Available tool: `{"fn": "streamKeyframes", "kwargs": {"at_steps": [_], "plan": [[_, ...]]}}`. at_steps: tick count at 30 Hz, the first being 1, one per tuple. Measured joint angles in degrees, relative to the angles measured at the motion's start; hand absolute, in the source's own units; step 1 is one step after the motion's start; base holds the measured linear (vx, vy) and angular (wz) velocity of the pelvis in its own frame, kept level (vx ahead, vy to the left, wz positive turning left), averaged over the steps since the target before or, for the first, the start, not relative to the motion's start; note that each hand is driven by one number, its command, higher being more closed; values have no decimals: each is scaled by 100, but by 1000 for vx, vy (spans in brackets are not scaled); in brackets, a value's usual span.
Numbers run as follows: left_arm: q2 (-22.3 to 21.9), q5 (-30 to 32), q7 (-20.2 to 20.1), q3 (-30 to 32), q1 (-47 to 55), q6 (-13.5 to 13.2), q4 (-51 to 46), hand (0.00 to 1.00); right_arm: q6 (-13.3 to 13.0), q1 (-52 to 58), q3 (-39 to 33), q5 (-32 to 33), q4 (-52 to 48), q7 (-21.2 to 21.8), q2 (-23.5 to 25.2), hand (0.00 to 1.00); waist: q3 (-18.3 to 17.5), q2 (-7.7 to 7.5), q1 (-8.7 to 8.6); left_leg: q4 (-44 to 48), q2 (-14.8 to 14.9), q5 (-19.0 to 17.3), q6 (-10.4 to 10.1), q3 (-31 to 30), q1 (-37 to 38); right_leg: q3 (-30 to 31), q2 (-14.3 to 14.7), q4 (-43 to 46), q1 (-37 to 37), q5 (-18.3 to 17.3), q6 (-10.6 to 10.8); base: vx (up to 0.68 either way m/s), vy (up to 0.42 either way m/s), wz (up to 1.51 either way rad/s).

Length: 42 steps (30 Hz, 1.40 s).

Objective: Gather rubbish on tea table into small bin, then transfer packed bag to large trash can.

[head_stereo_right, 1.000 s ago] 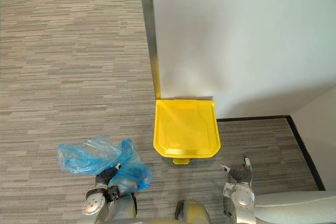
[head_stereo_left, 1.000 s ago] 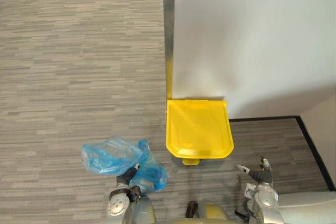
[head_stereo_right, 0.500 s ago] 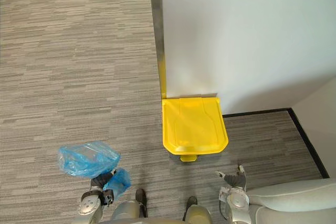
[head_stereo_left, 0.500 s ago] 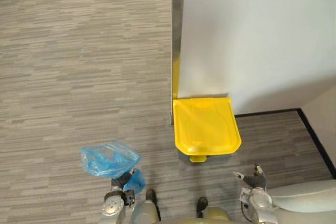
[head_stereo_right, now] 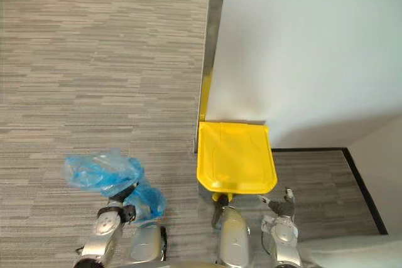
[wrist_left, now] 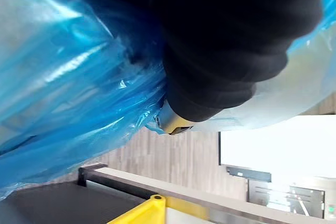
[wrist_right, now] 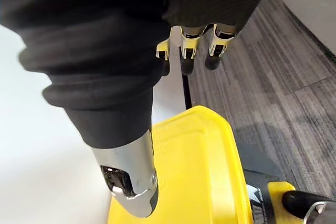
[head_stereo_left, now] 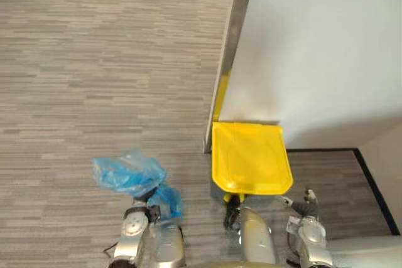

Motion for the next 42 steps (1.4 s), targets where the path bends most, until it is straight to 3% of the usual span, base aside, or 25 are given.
{"fn": "streamKeyframes", "kwargs": {"at_steps": [1, 3, 6, 9, 10, 12, 15, 19, 25, 29, 33, 35, 38, 42], "plan": [[-5, -7, 10, -78, -124, -2, -1, 100, 7, 142, -237, 91, 2, 7, 1, 0, 2, 6, -28, -12, -32, -49, -90, -204, 28, 242, 152, 300, -71, -148, -178, 203, -265, 86], [-102, -8, 22, -85, -117, -7, -8, 100, 98, 430, -673, 260, 2, -6, 1, 0, -44, 22, -62, -42, -32, -108, -272, -451, 206, 226, 221, 704, -30, -408, -301, 321, -326, 70], [-280, -15, 38, -86, 22, 0, -8, 100, 147, 420, -955, 482, -8, -175, -64, 0, -184, 267, -114, 436, 271, -64, -383, -563, 19, -31, 522, 808, -6, -644, -335, 278, -175, -4], [-419, -16, 8, -106, 43, 1, -19, 100, 153, 425, -1139, 668, -1, -235, 29, 0, -291, 249, -261, -140, 352, -10, -505, -582, 101, -213, 531, 589, -5, -630, -389, 123, -108, 25], [-440, -17, 2, -104, 46, -1, -38, 100, 145, 415, -1184, 730, 0, -233, 88, 0, -329, 239, -303, -109, 360, -16, -547, -542, 90, -290, 514, 443, -20, -504, -567, 51, -24, 16], [-417, -17, 3, -83, 98, 0, -41, 100, 135, 415, -1095, 848, 6, -205, 167, 0, -406, 243, -300, -116, 371, -69, -483, -288, 94, -301, 503, 401, -105, -438, -572, -5, 8, 7], [-341, -17, 2, -80, 295, -3, -116, 100, 142, 314, -536, 888, 21, -98, 275, 0, -565, 187, -198, -410, 318, -139, -485, -184, -51, -142, 447, 374, -358, -321, -394, -106, 7, -11], [-285, -12, -1, -86, 445, -3, -117, 100, 136, -69, 543, 863, -17, 131, 289, 0, -692, 244, -23, -583, 226, -95, -520, -238, -234, -65, 482, 178, -565, -135, -458, -37, -9, -4], [-250, -8, -3, -143, 405, -11, -120, 100, 8, -1582, 1690, 616, 4, 249, 254, 0, -712, 295, 93, -1633, 198, 748, -815, -740, -445, -563, 485, -130, -781, -87, -531, 61, -136, 40], [-138, -12, -4, -232, 223, -132, -122, 100, -7, -3056, 1857, 534, 631, 223, -407, 0, -569, 390, 333, -1725, 277, 863, -945, -933, -646, -753, 508, -107, -920, -80, -560, 31, -124, 19], [137, -80, -7, -358, 65, -265, -236, 100, 0, -4164, 2215, 422, 1233, 146, -1111, 0, -265, 411, 305, -1614, 238, 899, -989, -1041, -832, -811, 522, -351, -926, -6, -582, -103, -4, 8], [193, -189, -20, -611, -164, -332, -475, 100, 14, -4627, 2333, 387, 1396, 113, -1559, 0, -61, 445, 301, -1115, 238, 836, -888, -1105, -1208, -897, 526, -387, -993, 75, -559, -117, 43, 9], [310, -251, -141, -1189, -653, -344, -610, 100, 30, -4980, 2389, 383, 1417, 106, -1753, 0, 135, 407, 210, -1199, 144, 849, -857, -1176, -1303, -724, 556, -501, -1033, 240, -437, -97, 39, 18], [389, -314, -247, -1996, -1078, -432, -1220, 100, 54, -5357, 2920, 201, 1452, 136, -1934, 0, 183, 400, 129, -1110, 145, 872, -875, -1208, -1414, -699, 625, -643, -1042, 381, -524, -4, 23, 0]]}}
